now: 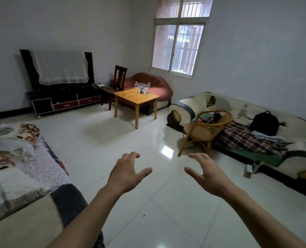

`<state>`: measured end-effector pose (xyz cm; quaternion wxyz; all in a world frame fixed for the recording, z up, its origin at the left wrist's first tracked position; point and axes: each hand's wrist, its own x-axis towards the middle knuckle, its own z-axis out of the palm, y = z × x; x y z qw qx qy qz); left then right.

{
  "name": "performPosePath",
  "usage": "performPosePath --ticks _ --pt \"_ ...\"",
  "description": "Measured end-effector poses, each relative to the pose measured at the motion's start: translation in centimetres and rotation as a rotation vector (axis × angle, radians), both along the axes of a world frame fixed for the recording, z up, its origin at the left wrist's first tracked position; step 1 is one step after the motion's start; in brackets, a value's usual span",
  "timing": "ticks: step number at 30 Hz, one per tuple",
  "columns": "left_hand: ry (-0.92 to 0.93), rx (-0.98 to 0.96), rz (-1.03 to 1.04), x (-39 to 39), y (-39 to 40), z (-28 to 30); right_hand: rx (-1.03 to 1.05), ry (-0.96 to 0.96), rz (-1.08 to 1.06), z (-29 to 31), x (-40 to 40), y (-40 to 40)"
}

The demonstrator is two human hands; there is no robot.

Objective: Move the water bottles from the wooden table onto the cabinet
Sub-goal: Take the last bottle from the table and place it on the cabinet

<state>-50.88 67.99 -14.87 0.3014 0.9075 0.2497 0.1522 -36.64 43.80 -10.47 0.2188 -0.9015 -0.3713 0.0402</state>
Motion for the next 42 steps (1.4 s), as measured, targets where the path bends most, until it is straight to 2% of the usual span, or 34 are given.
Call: performPosePath --ticks 5,11,18,25,32,42 --pt "0.028 0.061 -0.015 5.3 -3.7 1.2 0.072 0.007 -0.023 0.5 4.8 -3.8" --pt "0.119 0.103 -0.019 10.4 -7.1 1.2 0.061 0.041 -0.055 -0.6 10.1 -8.0" --pt "0.129 0.146 -0.025 15.0 -6.7 1.5 0.077 0.061 -0.071 -1.5 13.7 -8.0" --pt "0.074 0.132 -0.053 20.3 -2.2 1.4 0.023 0.014 -0.076 -0.6 17.8 -3.5" --pt "0.013 0.102 -0.07 25.3 7.5 1.4 -0.009 -0.031 -0.112 1.2 22.5 6.4" --pt "0.024 0.028 -0.014 27.3 17.9 -1.1 -0.04 -0.008 -0.032 0.3 26.6 18.1"
